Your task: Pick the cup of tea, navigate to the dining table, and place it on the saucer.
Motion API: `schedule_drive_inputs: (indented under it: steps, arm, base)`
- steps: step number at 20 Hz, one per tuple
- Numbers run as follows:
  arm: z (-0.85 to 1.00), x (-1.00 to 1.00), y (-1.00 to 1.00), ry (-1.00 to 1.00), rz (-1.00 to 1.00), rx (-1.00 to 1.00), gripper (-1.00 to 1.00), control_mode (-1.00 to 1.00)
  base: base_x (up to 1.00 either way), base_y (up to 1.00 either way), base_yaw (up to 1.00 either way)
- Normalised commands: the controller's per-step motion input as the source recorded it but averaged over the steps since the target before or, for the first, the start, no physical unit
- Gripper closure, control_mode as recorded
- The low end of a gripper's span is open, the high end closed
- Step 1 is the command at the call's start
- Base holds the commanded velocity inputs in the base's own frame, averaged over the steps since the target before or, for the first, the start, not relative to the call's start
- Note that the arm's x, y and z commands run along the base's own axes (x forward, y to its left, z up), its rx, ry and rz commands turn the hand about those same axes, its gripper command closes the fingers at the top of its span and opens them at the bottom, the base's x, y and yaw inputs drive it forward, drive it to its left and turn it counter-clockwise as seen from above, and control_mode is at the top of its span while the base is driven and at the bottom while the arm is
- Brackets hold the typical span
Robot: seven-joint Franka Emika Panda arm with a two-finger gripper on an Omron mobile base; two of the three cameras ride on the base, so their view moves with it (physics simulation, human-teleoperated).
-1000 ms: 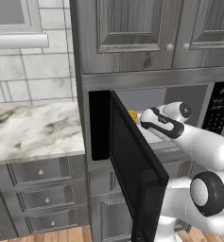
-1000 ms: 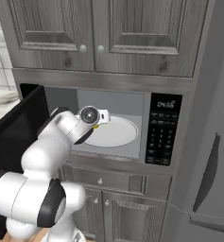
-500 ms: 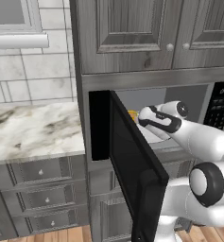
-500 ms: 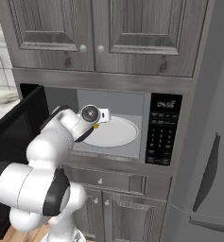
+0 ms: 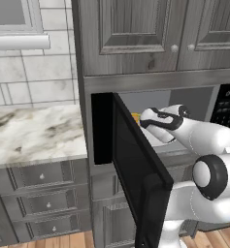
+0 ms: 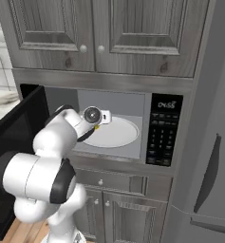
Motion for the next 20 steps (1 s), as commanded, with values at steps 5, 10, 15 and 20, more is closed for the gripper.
schedule_drive_inputs:
  steps: [5, 10, 15, 20]
  arm:
    - [-0.18, 0.10, 0.00, 0.00, 0.00, 0.00, -1.00, -1.00]
    - [-0.04, 0.12, 0.08, 0.00, 0.00, 0.00, -1.00, -1.00]
    - [-0.06, 0.13, 0.07, 0.00, 0.00, 0.00, -1.00, -1.00]
    - [-0.11, 0.13, 0.00, 0.00, 0.00, 0.00, -1.00, -1.00]
  base:
    - [0.00, 0.00, 0.00]
    - [0.00, 0.00, 0.00]
    - [0.00, 0.00, 0.00]
    - [0.00, 0.00, 0.00]
